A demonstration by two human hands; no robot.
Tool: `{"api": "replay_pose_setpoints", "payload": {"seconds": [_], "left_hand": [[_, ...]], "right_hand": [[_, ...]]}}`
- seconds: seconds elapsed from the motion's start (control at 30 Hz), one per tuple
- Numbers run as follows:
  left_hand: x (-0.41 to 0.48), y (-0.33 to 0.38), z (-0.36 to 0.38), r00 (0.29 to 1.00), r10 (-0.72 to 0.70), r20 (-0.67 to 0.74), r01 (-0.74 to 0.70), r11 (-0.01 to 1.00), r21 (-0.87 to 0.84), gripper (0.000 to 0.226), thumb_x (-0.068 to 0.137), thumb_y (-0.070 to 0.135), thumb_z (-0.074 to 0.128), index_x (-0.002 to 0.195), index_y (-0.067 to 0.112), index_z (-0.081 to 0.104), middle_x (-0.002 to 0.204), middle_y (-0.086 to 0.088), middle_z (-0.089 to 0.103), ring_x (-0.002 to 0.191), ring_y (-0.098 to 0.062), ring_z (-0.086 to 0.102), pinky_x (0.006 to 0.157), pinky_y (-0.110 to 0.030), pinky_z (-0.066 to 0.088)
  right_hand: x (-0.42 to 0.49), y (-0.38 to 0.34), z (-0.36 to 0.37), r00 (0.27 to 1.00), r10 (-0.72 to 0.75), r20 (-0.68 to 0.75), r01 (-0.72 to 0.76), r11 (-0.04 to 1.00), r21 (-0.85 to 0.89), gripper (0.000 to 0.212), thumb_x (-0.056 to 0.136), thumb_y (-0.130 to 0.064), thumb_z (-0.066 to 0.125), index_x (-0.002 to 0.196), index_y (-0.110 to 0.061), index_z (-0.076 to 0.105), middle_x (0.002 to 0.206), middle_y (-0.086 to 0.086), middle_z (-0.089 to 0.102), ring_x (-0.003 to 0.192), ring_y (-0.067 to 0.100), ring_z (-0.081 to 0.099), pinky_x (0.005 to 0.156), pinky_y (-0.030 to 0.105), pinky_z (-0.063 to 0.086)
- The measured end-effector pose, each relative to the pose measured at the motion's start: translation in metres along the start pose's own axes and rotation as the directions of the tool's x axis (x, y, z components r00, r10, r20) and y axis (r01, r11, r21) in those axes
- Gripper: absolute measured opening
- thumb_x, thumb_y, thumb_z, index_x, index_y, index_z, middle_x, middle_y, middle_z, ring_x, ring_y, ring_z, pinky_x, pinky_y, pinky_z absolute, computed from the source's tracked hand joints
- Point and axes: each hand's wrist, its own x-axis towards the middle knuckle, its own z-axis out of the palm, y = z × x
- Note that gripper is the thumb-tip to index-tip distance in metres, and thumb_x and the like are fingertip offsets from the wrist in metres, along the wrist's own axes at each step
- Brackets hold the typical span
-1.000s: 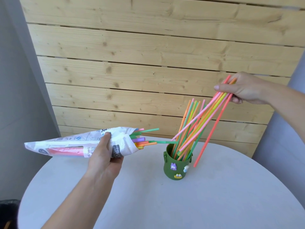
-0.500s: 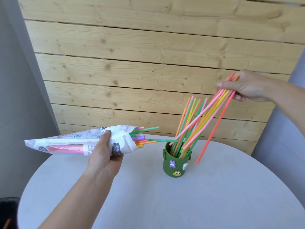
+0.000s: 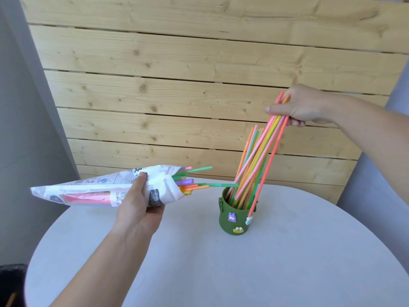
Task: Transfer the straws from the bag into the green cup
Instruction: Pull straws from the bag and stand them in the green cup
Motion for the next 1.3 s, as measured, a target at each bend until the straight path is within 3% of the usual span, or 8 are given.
{"api": "replay_pose_setpoints", "payload": {"seconds": [0.1,0.23,0.33,0.47,0.6,0.73,0.83,1.3], "left_hand": [[0.0,0.0,0.0,1.0,0.001,0.009,-0.001,1.0,-0.004,0.034,0.098,0.019,0.072,0.13,0.015,0.062,0.115,0.0,0.078,0.099,-0.012,0.076,0.085,-0.034,0.061],[-0.002,0.0,0.001,1.0,0.0,0.005,0.0,1.0,-0.008,0.037,0.097,0.019,0.073,0.132,0.014,0.063,0.116,0.0,0.078,0.102,-0.012,0.076,0.093,-0.036,0.06],[-0.002,0.0,0.001,1.0,-0.005,0.007,0.005,1.0,-0.007,0.033,0.097,0.019,0.073,0.128,0.014,0.064,0.113,0.0,0.079,0.092,-0.011,0.077,0.081,-0.033,0.062],[-0.002,0.001,0.0,1.0,-0.001,0.02,0.001,1.0,-0.008,0.035,0.097,0.019,0.072,0.13,0.014,0.063,0.115,0.0,0.078,0.098,-0.011,0.077,0.084,-0.033,0.062],[-0.002,0.001,0.0,1.0,-0.004,0.027,0.004,1.0,-0.009,0.036,0.097,0.02,0.072,0.132,0.014,0.062,0.117,0.0,0.078,0.1,-0.012,0.077,0.083,-0.033,0.062],[-0.002,0.001,0.0,0.999,-0.011,0.03,0.011,1.0,-0.005,0.028,0.097,0.02,0.072,0.124,0.015,0.064,0.111,0.001,0.079,0.088,-0.009,0.077,0.066,-0.029,0.064],[-0.001,0.0,0.0,0.999,-0.014,0.03,0.014,1.0,-0.009,0.031,0.098,0.019,0.071,0.128,0.015,0.063,0.116,0.0,0.078,0.092,-0.011,0.077,0.061,-0.028,0.064],[-0.001,-0.003,-0.002,0.999,0.002,0.035,-0.002,1.0,-0.003,0.024,0.096,0.018,0.073,0.119,0.015,0.065,0.104,0.001,0.081,0.072,-0.009,0.079,0.062,-0.029,0.064]], "right_hand": [[0.002,-0.006,0.001,1.0,-0.002,-0.004,0.002,1.0,-0.02,0.033,0.093,-0.033,0.07,0.074,-0.007,0.066,0.038,-0.003,0.052,0.031,0.008,0.043,0.036,0.019,0.036],[0.006,-0.01,0.007,0.999,-0.029,-0.044,0.028,0.999,-0.025,0.032,0.092,-0.035,0.07,0.08,-0.005,0.067,0.044,0.003,0.055,0.035,0.013,0.045,0.036,0.021,0.038],[0.01,-0.013,0.013,0.995,-0.05,-0.084,0.047,0.998,-0.038,0.034,0.09,-0.039,0.072,0.084,-0.006,0.066,0.052,0.009,0.058,0.038,0.017,0.046,0.037,0.022,0.039],[0.016,-0.019,0.017,0.992,-0.055,-0.117,0.05,0.998,-0.05,0.033,0.088,-0.04,0.074,0.08,-0.009,0.065,0.043,-0.002,0.059,0.031,0.009,0.046,0.033,0.018,0.037],[0.022,-0.023,0.019,0.994,-0.048,-0.1,0.041,0.997,-0.069,0.031,0.09,-0.037,0.072,0.078,-0.01,0.062,0.036,-0.004,0.055,0.027,0.006,0.043,0.031,0.016,0.034],[0.025,-0.023,0.018,0.996,-0.043,-0.082,0.034,0.994,-0.104,0.033,0.091,-0.038,0.07,0.078,-0.008,0.063,0.035,-0.006,0.054,0.027,0.005,0.043,0.03,0.015,0.034],[0.028,-0.022,0.016,0.997,-0.037,-0.062,0.029,0.992,-0.119,0.036,0.091,-0.04,0.071,0.079,-0.007,0.064,0.035,-0.005,0.054,0.028,0.006,0.043,0.032,0.015,0.035],[-0.006,-0.019,0.042,0.985,-0.17,0.006,0.167,0.959,-0.228,0.038,0.087,-0.048,0.069,0.071,-0.013,0.063,0.036,-0.006,0.055,0.03,0.007,0.047,0.035,0.02,0.042]]}}
